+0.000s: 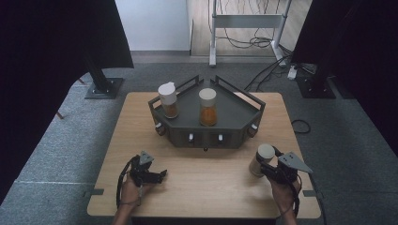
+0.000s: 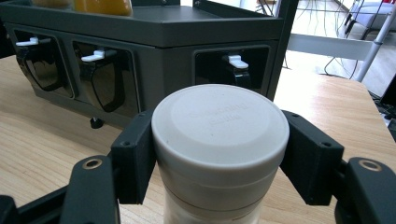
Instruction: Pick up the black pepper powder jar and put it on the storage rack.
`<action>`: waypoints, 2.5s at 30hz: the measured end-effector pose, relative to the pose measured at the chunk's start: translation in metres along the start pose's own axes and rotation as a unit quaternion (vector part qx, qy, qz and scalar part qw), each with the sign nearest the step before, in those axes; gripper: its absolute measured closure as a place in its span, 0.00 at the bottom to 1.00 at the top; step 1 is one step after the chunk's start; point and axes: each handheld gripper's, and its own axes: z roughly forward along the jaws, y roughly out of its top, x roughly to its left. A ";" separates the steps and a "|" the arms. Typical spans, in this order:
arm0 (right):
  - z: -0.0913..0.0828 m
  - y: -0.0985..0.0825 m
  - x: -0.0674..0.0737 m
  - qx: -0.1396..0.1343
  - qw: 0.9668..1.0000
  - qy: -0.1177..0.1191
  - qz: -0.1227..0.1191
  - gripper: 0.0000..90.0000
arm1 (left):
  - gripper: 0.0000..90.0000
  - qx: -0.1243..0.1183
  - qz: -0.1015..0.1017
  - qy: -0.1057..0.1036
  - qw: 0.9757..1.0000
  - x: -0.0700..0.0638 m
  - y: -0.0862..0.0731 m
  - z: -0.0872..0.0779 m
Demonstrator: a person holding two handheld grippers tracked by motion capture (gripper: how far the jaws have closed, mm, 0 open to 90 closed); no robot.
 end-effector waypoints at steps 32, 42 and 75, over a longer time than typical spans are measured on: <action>0.001 0.032 -0.002 -0.017 1.000 0.008 0.006 0.37 | 0.04 0.000 0.000 0.000 1.000 0.000 0.000 0.000; 0.003 0.047 -0.005 -0.019 1.000 0.016 0.003 0.37 | 0.04 0.000 0.000 0.000 1.000 0.000 0.000 0.000; 0.027 0.113 -0.012 -0.040 0.999 0.033 0.009 0.37 | 0.04 0.001 0.000 0.000 1.000 0.000 0.000 0.000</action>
